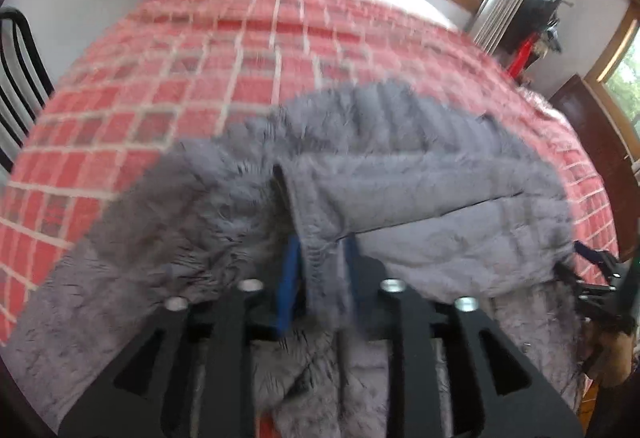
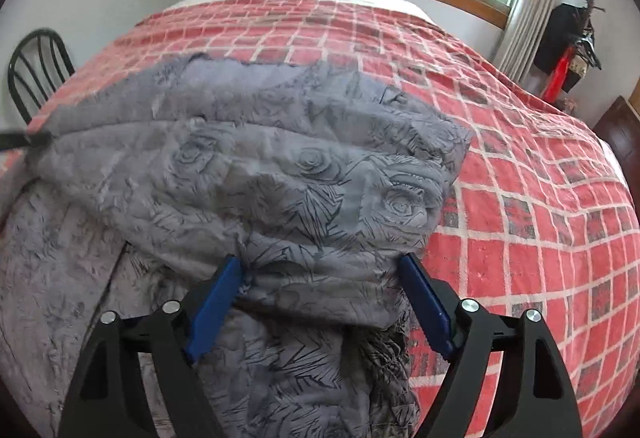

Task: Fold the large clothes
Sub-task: 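Lay the sleeve across the jacket body with the right gripper and release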

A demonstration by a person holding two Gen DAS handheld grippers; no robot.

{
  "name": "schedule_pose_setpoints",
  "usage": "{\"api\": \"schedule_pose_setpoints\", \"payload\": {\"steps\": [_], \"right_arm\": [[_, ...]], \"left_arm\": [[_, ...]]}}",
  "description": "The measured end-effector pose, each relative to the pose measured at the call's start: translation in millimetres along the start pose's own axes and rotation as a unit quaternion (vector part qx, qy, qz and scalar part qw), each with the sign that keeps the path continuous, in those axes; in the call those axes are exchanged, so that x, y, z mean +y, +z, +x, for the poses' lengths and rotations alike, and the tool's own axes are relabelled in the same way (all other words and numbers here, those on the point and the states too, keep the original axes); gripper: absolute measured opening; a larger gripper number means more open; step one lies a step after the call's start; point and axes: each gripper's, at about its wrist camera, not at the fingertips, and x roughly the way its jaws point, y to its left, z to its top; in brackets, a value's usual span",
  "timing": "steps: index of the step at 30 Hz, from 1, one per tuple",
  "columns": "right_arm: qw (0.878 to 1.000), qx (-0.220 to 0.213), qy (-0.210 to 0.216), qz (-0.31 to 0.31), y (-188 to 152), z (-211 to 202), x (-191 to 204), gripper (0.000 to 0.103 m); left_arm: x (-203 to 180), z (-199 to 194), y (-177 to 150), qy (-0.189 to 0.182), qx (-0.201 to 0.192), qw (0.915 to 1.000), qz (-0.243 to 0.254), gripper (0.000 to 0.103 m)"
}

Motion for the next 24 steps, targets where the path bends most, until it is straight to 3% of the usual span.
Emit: {"api": "schedule_pose_setpoints", "payload": {"steps": [1, 5, 7, 11, 14, 17, 18, 20, 24], "right_arm": [[1.0, -0.009, -0.002, -0.001, 1.8, -5.8, 0.6, 0.082], [0.999, -0.039, -0.001, 0.008, 11.5, -24.9, 3.2, 0.086], [0.999, -0.037, -0.006, 0.004, 14.5, -21.3, 8.7, 0.087], [1.0, 0.002, -0.016, -0.007, 13.0, 11.0, 18.6, 0.087], [1.0, 0.007, -0.011, -0.002, 10.7, 14.9, 17.7, 0.087], [1.0, -0.015, -0.007, 0.012, 7.2, -11.2, 15.6, 0.087], [0.999, -0.028, -0.01, 0.016, 4.1, -24.7, 16.6, 0.087], [0.999, -0.046, -0.005, 0.02, -6.5, -53.3, 22.5, 0.088], [0.997, -0.075, 0.015, 0.022, -33.9, -108.6, 46.1, 0.088]], "left_arm": [[-2.7, -8.6, -0.3, -0.005, -0.01, 0.9999, 0.003, 0.047], [-19.2, -25.4, -4.5, -0.032, -0.04, 0.9986, 0.011, 0.054], [-24.6, -7.4, -7.5, -0.042, -0.025, 0.9987, 0.011, 0.053], [-21.2, 36.7, -13.4, -0.024, 0.014, 0.9996, 0.005, 0.049], [-16.2, 44.8, -15.2, -0.031, 0.019, 0.9993, 0.002, 0.049], [-14.1, 22.5, -19.1, -0.036, 0.005, 0.9993, 0.008, 0.051], [-13.7, 8.7, -24.4, -0.026, -0.006, 0.9995, 0.016, 0.053], [-11.2, -16.1, -37.4, 0.003, -0.026, 0.9992, 0.028, 0.066], [14.2, -82.6, -91.7, 0.048, -0.067, 0.9954, 0.049, 0.076]]}}
